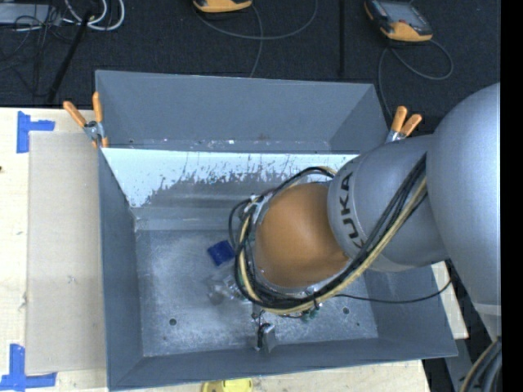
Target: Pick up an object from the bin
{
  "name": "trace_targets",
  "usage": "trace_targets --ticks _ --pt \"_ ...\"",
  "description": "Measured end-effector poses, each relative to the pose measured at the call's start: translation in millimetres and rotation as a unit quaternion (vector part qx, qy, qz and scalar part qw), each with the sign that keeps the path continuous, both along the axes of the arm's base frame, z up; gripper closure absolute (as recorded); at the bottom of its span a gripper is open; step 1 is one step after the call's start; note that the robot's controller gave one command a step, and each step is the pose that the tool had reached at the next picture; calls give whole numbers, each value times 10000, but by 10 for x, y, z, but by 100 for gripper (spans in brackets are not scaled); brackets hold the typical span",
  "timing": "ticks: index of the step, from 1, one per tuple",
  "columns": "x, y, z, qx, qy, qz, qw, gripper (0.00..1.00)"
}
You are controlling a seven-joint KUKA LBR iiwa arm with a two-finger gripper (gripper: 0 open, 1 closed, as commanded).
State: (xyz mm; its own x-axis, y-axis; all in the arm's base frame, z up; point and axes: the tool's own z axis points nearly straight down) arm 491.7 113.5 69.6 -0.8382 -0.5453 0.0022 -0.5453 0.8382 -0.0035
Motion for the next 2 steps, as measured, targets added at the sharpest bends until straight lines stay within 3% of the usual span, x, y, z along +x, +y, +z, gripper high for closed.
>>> trace_targets --ticks 1,2 --pt "-212 -649 305 12 11 1095 9940 0" --pt "838 -635 -7 32 -2 878 9961 0"
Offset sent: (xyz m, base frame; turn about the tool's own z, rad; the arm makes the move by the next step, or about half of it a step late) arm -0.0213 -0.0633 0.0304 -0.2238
